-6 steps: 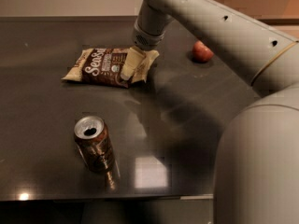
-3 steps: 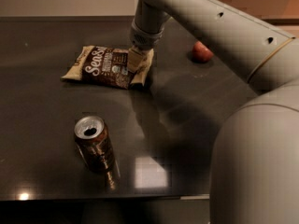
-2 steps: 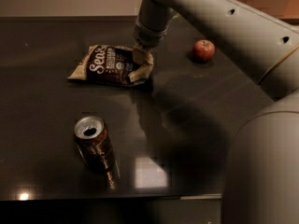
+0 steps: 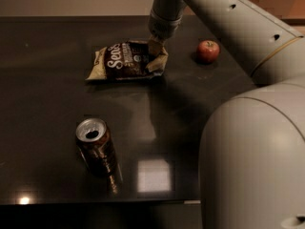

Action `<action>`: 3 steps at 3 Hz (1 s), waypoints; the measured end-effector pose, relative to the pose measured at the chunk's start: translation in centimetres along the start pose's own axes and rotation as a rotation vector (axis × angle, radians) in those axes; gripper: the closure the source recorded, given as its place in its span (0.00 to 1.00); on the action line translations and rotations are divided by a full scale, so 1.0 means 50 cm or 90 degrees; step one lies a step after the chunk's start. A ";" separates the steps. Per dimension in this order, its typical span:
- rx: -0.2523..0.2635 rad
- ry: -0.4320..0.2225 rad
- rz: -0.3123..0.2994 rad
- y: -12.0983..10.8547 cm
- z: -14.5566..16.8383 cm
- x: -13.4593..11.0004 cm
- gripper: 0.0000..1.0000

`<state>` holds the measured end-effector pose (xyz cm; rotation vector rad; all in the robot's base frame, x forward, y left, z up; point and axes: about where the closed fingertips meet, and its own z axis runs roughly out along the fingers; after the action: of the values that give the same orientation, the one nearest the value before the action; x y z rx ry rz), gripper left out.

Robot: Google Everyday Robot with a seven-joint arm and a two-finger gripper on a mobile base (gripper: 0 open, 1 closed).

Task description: Move brown chip bag near apple

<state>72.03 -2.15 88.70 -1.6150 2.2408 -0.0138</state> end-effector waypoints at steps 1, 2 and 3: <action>0.018 0.011 -0.021 -0.067 0.000 0.020 1.00; 0.040 0.022 -0.022 -0.120 -0.005 0.043 1.00; 0.061 0.036 -0.007 -0.159 -0.013 0.075 1.00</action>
Offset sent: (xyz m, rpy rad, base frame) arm 0.0829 -0.0717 0.0324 -0.0909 -0.0873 -0.0135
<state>78.10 -8.41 89.99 -1.5949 2.2371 -0.1691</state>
